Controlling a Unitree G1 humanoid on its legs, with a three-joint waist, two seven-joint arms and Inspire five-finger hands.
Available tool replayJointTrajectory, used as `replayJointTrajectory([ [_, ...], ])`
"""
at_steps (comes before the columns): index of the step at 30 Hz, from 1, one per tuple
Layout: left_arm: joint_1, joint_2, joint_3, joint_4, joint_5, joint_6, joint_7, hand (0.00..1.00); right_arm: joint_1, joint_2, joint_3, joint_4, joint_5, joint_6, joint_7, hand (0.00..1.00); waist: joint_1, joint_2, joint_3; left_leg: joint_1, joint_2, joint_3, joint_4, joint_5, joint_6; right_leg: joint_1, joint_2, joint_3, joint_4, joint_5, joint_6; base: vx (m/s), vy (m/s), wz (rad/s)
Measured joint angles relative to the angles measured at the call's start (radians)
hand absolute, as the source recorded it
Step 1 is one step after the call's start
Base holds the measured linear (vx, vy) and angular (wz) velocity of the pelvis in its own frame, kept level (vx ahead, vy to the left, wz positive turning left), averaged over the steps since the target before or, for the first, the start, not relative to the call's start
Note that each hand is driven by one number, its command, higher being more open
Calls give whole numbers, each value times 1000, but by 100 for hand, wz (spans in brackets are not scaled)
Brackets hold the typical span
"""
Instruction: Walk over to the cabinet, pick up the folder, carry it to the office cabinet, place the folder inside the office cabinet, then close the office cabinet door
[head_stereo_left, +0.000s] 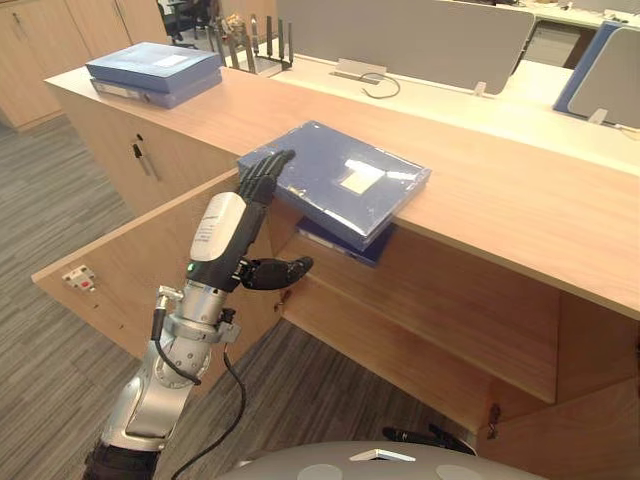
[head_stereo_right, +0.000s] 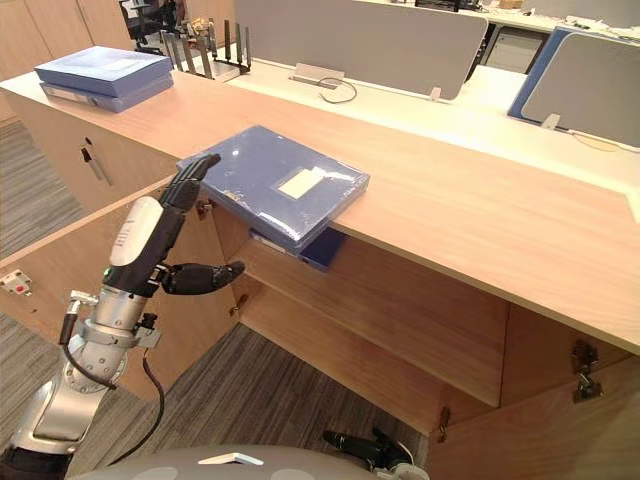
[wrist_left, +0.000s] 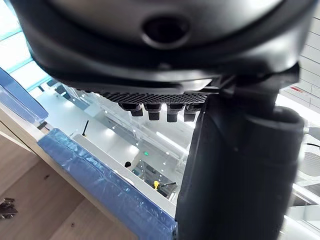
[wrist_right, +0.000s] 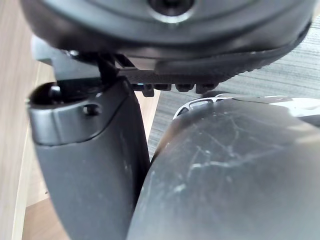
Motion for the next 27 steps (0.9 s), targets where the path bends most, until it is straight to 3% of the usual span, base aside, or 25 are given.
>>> replayJointTrajectory([
  [13,-97,38,-139,46,150,-1,16,100,2,2,40,0,4,0,-6,100,-8,-18,-25,-6,0,14,-2,-8,2,-18,3,19,-1,-1,0,6,3,-3],
  [20,-157,56,-131,39,199,1,101,100,3,4,40,0,3,-1,-7,100,-26,-18,-49,-6,0,18,-3,-8,1,-19,4,21,-3,0,0,1,0,-1],
  [27,-187,70,-130,32,246,1,127,100,6,4,40,0,4,-1,-7,100,-28,-19,-54,-10,6,36,-4,-11,-1,-34,13,40,-3,0,0,-7,-5,-8],
])
